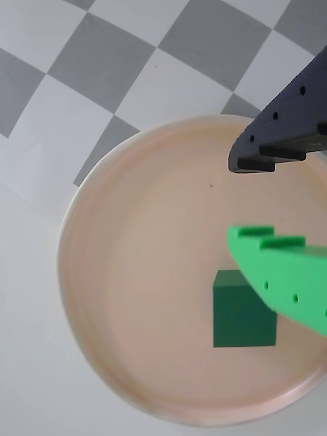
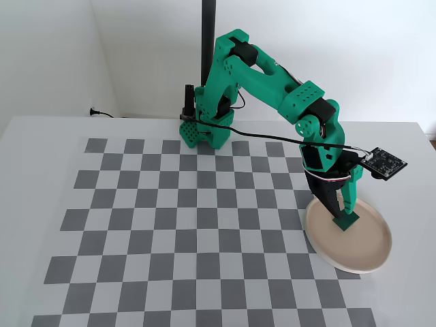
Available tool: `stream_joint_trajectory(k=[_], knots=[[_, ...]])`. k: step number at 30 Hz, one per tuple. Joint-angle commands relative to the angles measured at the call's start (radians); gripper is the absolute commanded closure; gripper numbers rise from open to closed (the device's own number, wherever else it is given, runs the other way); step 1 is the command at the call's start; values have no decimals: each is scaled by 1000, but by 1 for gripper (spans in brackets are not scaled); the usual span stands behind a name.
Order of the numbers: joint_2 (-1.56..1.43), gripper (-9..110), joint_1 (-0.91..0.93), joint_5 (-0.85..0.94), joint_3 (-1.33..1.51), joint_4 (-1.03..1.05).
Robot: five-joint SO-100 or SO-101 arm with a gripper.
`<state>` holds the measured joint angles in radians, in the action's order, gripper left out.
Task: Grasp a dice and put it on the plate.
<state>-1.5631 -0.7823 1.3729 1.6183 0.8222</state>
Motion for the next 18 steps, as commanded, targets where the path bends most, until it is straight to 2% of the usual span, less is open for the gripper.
stream_joint_trajectory(k=[1, 7, 18], knots=[[-219, 106, 21, -17, -89, 87], [-400, 106, 81, -40, -20, 187], [-807, 106, 268, -100, 380, 127]])
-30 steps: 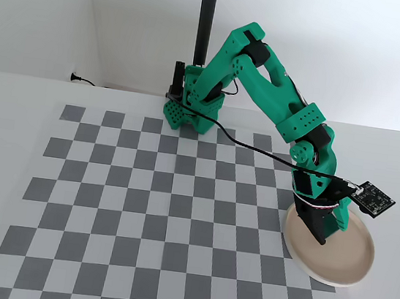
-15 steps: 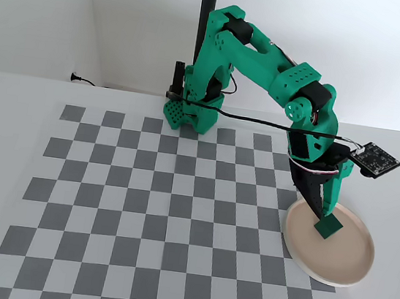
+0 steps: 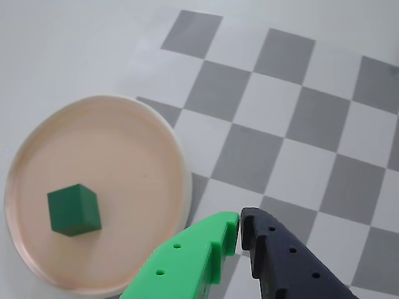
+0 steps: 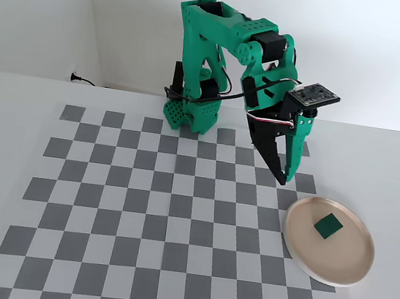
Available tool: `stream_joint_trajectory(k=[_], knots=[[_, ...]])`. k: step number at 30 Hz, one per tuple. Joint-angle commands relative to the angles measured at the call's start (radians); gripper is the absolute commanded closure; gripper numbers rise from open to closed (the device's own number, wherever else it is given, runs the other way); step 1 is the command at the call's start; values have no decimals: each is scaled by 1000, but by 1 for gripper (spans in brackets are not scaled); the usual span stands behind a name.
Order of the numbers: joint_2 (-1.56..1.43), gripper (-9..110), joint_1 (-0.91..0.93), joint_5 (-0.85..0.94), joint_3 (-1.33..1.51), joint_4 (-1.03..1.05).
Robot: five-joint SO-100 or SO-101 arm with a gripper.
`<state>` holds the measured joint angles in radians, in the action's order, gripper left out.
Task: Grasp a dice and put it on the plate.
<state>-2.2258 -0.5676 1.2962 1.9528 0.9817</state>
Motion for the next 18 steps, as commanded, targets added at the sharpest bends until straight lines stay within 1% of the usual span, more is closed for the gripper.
stream_joint_trajectory(k=[1, 9, 18], knots=[[-170, 106, 78, -35, 80, -49], [-293, 106, 256, -118, 281, -155], [-354, 106, 391, -181, 525, -318]])
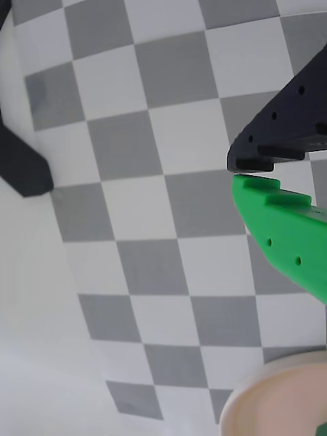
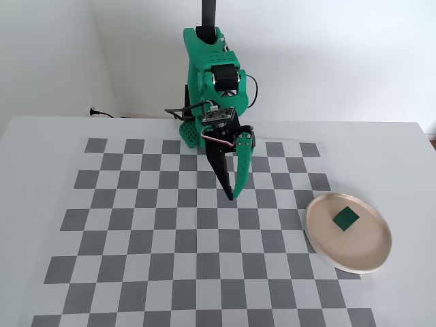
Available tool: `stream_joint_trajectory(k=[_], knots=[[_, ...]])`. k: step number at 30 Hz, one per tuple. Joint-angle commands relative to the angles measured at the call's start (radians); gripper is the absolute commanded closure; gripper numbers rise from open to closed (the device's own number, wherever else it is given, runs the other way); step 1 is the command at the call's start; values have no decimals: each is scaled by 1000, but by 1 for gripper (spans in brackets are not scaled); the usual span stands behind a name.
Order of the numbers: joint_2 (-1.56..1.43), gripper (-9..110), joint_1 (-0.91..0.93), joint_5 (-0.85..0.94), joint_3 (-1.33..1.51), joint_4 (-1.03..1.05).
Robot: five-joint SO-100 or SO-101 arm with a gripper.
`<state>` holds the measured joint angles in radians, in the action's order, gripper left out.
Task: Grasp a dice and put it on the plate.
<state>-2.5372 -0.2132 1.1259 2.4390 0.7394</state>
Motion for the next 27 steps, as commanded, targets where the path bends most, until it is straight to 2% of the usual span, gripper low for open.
stream_joint_trajectory(k=[1, 10, 19, 27], knots=[[-43, 106, 48, -12, 64, -94], [-14, 106, 161, -166, 193, -245], [-80, 106, 235, -336, 206, -215], [-293, 106, 230, -379, 232, -84]])
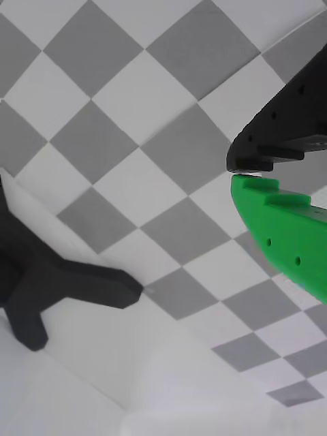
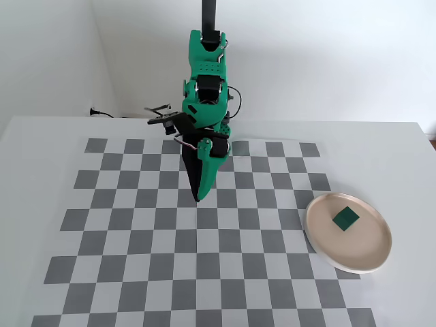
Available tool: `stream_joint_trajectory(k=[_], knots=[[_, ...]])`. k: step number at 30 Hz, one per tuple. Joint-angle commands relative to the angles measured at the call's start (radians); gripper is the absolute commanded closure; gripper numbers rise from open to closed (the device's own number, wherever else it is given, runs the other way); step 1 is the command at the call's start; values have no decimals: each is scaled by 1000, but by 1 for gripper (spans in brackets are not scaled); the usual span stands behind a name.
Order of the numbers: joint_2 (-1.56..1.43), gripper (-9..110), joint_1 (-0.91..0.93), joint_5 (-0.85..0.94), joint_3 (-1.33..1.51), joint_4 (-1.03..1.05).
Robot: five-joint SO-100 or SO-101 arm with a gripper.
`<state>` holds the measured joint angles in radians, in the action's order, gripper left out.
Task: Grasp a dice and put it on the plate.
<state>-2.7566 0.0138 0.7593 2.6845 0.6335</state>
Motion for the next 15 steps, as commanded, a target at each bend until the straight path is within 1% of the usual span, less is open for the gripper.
stream_joint_trajectory(k=[1, 5, 11, 15], knots=[[-75, 106, 3, -14, -8, 20], [-121, 106, 0, -37, 44, 26], [-394, 106, -26, -91, 190, 123], [-497, 106, -25, -130, 268, 152]])
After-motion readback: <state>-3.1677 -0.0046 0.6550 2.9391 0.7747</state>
